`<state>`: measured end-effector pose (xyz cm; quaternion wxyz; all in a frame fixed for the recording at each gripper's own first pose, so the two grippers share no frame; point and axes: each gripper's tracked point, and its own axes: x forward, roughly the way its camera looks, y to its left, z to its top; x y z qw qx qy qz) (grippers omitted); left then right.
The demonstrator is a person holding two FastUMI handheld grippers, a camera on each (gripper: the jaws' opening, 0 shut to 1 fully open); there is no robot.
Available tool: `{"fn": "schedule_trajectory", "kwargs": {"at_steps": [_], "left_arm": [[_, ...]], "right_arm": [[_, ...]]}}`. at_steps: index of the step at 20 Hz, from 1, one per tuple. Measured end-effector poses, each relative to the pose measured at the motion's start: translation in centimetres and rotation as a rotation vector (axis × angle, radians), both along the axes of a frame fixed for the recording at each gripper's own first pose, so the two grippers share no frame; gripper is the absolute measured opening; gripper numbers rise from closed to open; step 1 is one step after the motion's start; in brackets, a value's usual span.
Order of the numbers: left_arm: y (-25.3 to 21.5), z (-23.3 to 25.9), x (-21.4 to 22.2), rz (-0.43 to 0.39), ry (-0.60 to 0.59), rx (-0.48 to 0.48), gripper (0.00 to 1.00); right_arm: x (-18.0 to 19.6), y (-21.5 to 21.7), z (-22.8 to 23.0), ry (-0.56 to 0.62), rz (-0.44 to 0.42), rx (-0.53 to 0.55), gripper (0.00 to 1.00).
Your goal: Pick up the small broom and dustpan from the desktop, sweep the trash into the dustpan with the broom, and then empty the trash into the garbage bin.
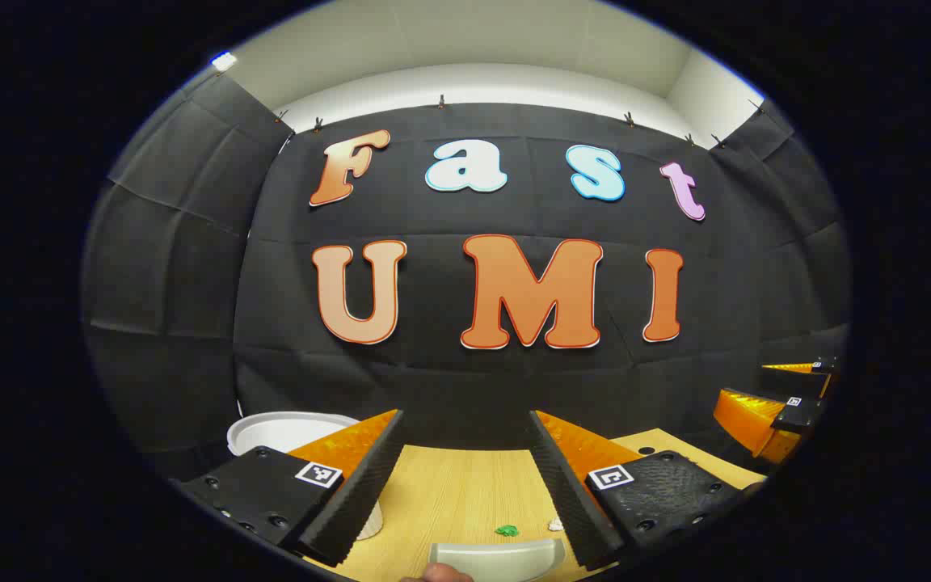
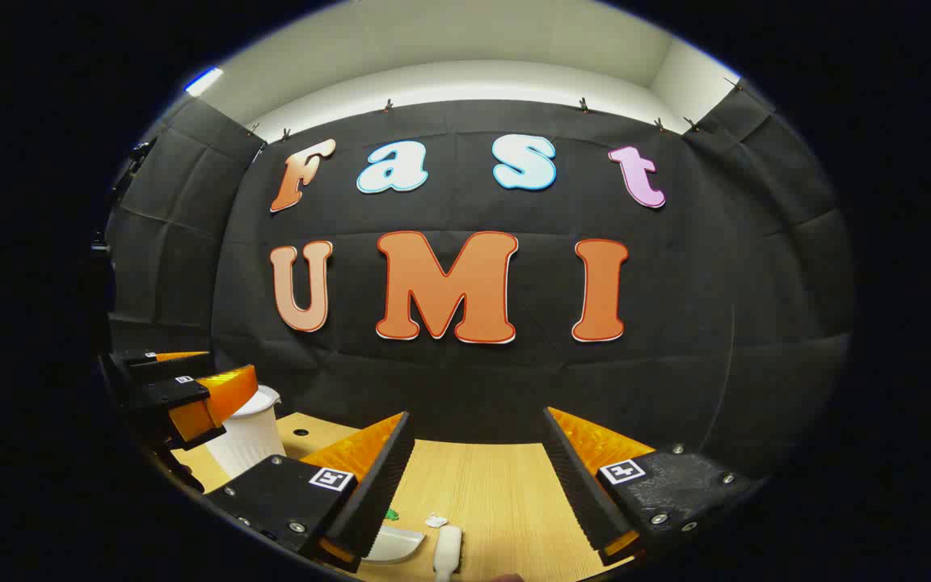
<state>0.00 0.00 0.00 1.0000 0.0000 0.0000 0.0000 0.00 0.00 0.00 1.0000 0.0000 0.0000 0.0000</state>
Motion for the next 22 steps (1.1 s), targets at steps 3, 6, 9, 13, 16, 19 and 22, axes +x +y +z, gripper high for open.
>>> {"fn": "schedule_trajectory", "kwargs": {"at_steps": [3,6,9,13,16,19,22], "left_arm": [[-0.1,0.7,-0.4,0.011,-0.027,-0.009,0.95],[-1.0,0.8,-0.8,0.006,-0.038,-0.004,0.94],[-0.7,1.2,-1.1,0.013,-0.046,-0.001,0.94],[0.0,1.0,-1.5,0.022,-0.044,-0.005,0.94],[-0.1,1.0,-1.7,0.007,-0.048,0.005,0.94],[-0.7,0.7,-1.9,-0.016,-0.042,0.004,0.95],[-1.1,0.1,-2.2,-0.027,-0.028,0.009,0.95]], "right_arm": [[0.2,-0.3,0.3,-0.011,-0.005,-0.04,0.94],[-0.1,0.1,0.4,-0.022,0.019,-0.04,0.94],[-0.1,0.2,0.3,-0.019,0.024,-0.035,0.94],[-0.6,0.6,0.1,-0.013,0.013,-0.045,0.94],[-1.1,1.3,0.1,-0.015,0.01,-0.06,0.94],[-1.5,1.6,0.0,-0.012,0.007,-0.072,0.94],[-2.0,1.1,-0.2,-0.001,-0.002,-0.068,0.94]]}}
